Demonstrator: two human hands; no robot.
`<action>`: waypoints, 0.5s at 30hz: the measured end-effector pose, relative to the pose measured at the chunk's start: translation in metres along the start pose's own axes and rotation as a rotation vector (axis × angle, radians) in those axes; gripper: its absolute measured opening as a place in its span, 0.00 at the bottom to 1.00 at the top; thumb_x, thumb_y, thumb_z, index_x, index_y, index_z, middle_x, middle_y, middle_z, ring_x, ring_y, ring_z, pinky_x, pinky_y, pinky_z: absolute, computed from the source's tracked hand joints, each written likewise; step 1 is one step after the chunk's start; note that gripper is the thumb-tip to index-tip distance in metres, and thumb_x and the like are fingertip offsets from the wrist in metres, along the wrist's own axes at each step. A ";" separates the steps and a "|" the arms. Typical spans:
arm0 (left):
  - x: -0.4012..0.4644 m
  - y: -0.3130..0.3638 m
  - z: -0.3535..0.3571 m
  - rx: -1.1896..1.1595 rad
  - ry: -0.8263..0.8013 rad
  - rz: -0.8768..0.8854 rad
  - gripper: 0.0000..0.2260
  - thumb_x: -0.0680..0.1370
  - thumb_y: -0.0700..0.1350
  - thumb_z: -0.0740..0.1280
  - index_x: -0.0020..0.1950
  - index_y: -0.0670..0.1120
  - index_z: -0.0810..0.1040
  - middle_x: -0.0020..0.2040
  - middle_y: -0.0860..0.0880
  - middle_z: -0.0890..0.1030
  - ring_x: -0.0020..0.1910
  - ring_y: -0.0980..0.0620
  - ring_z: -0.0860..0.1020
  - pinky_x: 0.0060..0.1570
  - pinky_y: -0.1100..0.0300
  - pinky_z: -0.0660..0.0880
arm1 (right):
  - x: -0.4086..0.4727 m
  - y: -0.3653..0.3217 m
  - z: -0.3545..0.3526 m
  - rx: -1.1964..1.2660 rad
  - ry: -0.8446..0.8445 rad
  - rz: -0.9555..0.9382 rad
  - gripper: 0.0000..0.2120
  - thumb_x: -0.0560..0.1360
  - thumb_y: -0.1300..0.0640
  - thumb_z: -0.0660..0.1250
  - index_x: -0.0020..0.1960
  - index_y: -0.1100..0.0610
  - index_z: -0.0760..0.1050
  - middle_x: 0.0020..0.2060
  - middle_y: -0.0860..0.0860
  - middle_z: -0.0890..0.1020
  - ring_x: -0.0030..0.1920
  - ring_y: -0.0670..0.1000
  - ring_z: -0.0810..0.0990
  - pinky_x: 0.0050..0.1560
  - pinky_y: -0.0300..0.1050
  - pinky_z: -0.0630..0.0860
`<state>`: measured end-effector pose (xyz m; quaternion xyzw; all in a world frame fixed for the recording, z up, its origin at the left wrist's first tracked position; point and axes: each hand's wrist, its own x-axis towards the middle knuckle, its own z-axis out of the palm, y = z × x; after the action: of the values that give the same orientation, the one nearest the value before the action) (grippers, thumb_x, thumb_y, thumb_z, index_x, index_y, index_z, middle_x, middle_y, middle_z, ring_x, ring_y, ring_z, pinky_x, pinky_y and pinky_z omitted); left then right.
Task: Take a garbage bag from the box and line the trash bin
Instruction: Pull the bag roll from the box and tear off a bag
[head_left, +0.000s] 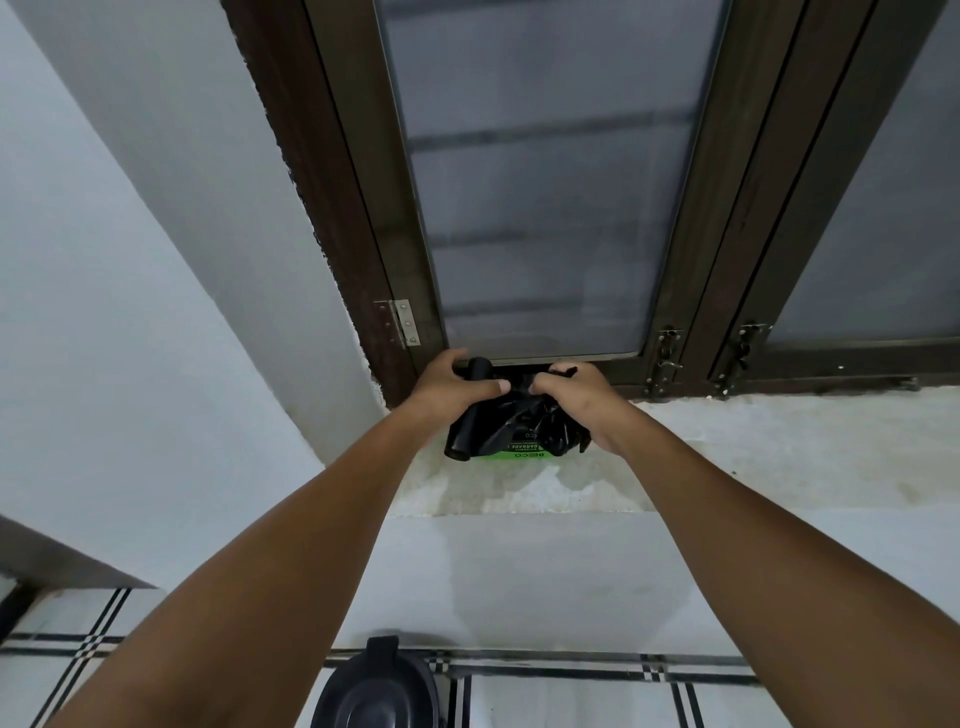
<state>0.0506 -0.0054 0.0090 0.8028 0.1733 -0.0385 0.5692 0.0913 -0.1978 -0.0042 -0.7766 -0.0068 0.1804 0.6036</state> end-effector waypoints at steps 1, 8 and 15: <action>-0.001 0.001 0.002 -0.045 -0.018 -0.030 0.28 0.71 0.48 0.81 0.68 0.45 0.77 0.59 0.44 0.83 0.56 0.45 0.84 0.62 0.46 0.80 | 0.000 0.000 0.001 0.026 -0.005 -0.001 0.06 0.66 0.53 0.73 0.36 0.53 0.77 0.34 0.53 0.80 0.40 0.54 0.80 0.45 0.48 0.75; 0.000 -0.003 0.012 -0.083 -0.063 -0.131 0.10 0.76 0.47 0.76 0.54 0.44 0.82 0.52 0.42 0.87 0.51 0.43 0.86 0.58 0.45 0.82 | 0.000 0.000 0.003 -0.012 -0.135 0.014 0.10 0.78 0.61 0.73 0.59 0.59 0.81 0.52 0.59 0.85 0.52 0.57 0.85 0.61 0.52 0.81; -0.001 0.002 0.019 -0.104 -0.009 -0.072 0.17 0.76 0.58 0.73 0.53 0.44 0.85 0.49 0.42 0.88 0.47 0.42 0.87 0.56 0.46 0.83 | -0.006 -0.001 0.007 -0.146 -0.164 0.024 0.10 0.82 0.56 0.67 0.58 0.60 0.82 0.53 0.59 0.86 0.56 0.58 0.84 0.61 0.51 0.79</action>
<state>0.0527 -0.0238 0.0040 0.7650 0.2013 -0.0538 0.6094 0.0841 -0.1923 -0.0027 -0.8013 -0.0602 0.2494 0.5405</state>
